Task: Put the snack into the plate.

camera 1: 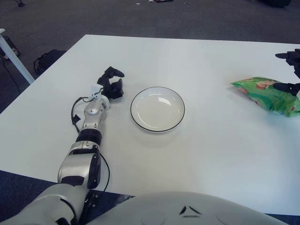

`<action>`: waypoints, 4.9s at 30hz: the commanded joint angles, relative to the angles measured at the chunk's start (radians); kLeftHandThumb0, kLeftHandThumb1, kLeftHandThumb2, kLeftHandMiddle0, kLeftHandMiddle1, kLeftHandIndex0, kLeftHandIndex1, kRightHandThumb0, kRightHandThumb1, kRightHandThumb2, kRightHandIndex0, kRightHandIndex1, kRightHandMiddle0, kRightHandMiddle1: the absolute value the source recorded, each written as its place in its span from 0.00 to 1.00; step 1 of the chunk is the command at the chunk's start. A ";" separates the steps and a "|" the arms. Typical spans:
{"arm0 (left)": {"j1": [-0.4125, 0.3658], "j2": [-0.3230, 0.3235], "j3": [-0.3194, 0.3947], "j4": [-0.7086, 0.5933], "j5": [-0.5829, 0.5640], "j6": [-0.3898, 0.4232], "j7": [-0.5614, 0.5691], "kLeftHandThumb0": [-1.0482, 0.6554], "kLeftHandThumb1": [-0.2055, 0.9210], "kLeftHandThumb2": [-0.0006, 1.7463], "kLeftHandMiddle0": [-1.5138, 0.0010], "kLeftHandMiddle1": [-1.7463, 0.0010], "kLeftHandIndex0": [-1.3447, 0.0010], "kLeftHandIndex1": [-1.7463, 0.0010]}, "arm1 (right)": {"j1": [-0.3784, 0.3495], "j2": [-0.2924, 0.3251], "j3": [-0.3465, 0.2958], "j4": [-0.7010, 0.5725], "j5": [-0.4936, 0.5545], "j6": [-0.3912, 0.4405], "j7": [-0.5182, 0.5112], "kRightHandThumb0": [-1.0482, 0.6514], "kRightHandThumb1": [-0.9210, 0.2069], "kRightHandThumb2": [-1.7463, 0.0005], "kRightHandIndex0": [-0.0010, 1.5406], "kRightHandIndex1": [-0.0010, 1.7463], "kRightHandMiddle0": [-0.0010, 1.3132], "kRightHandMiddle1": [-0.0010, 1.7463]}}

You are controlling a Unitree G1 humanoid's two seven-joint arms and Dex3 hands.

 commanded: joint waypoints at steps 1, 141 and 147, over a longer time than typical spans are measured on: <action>0.069 -0.018 -0.005 0.055 0.006 0.024 -0.007 0.37 0.66 0.59 0.27 0.00 0.67 0.00 | 0.031 0.020 -0.015 -0.076 0.056 0.032 0.066 0.00 0.00 0.53 0.00 0.00 0.00 0.21; 0.131 -0.024 -0.075 -0.081 0.102 0.033 0.098 0.38 0.68 0.57 0.22 0.00 0.69 0.00 | -0.296 0.205 0.348 0.242 -0.279 -0.349 -0.505 0.04 0.00 0.62 0.00 0.00 0.00 0.15; 0.129 -0.028 -0.072 -0.076 0.095 0.027 0.098 0.38 0.68 0.57 0.23 0.00 0.69 0.00 | -0.266 0.196 0.322 0.194 -0.210 -0.312 -0.360 0.01 0.00 0.60 0.00 0.00 0.00 0.15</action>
